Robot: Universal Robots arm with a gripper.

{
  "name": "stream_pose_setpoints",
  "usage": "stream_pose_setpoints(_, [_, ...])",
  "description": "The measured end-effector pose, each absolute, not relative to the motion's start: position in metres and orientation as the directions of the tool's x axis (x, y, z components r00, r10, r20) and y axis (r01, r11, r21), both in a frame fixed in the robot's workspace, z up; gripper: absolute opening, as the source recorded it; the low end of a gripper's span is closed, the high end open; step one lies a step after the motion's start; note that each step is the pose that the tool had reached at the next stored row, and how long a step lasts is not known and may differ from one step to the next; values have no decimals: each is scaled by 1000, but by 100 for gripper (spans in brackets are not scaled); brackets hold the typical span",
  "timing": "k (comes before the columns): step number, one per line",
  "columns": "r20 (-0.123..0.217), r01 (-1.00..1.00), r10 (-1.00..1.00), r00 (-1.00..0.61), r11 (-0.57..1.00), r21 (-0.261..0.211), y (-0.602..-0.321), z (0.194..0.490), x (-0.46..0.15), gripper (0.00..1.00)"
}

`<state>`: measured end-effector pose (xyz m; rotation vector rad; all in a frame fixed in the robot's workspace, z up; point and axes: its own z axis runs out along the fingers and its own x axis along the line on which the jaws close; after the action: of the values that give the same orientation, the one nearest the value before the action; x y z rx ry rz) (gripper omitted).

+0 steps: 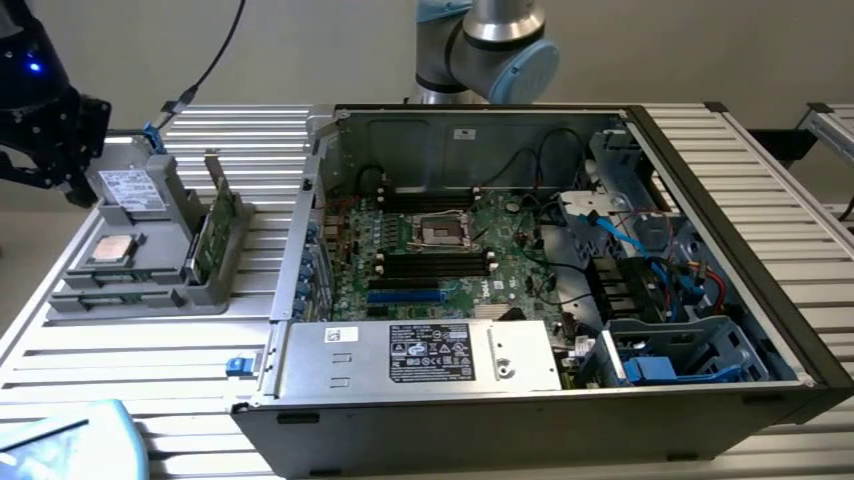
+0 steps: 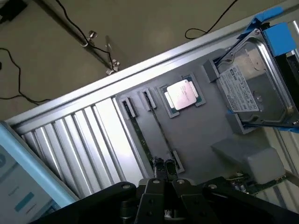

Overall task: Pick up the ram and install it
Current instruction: 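Pick up the ram and move it above insertion slot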

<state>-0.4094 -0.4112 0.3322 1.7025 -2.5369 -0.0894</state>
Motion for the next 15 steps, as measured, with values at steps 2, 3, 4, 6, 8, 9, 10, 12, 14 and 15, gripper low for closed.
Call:
stream_pose_setpoints(2, [36,-934,-939,-343,345,97,-411,331,-409,11])
stream_pose_setpoints(3, [35,-940,-945,-326,328,97,-411,330,-409,11])
stream_pose_setpoints(4, [33,-946,-951,-308,310,97,-411,329,-409,11])
stream_pose_setpoints(6, [31,-956,-961,-274,275,98,-411,328,-409,11])
stream_pose_setpoints(8, [29,-966,-971,-239,241,99,-411,327,-409,11])
stream_pose_setpoints(9, [28,-970,-975,-220,222,99,-411,326,-409,11])
stream_pose_setpoints(10, [28,-974,-979,-203,204,99,-411,326,-409,11])
stream_pose_setpoints(12, [27,-981,-986,-167,169,99,-411,325,-409,11])
stream_pose_setpoints(14, [26,-986,-991,-130,132,99,-411,324,-409,11])
stream_pose_setpoints(15, [26,-988,-993,-112,114,99,-411,323,-409,11])
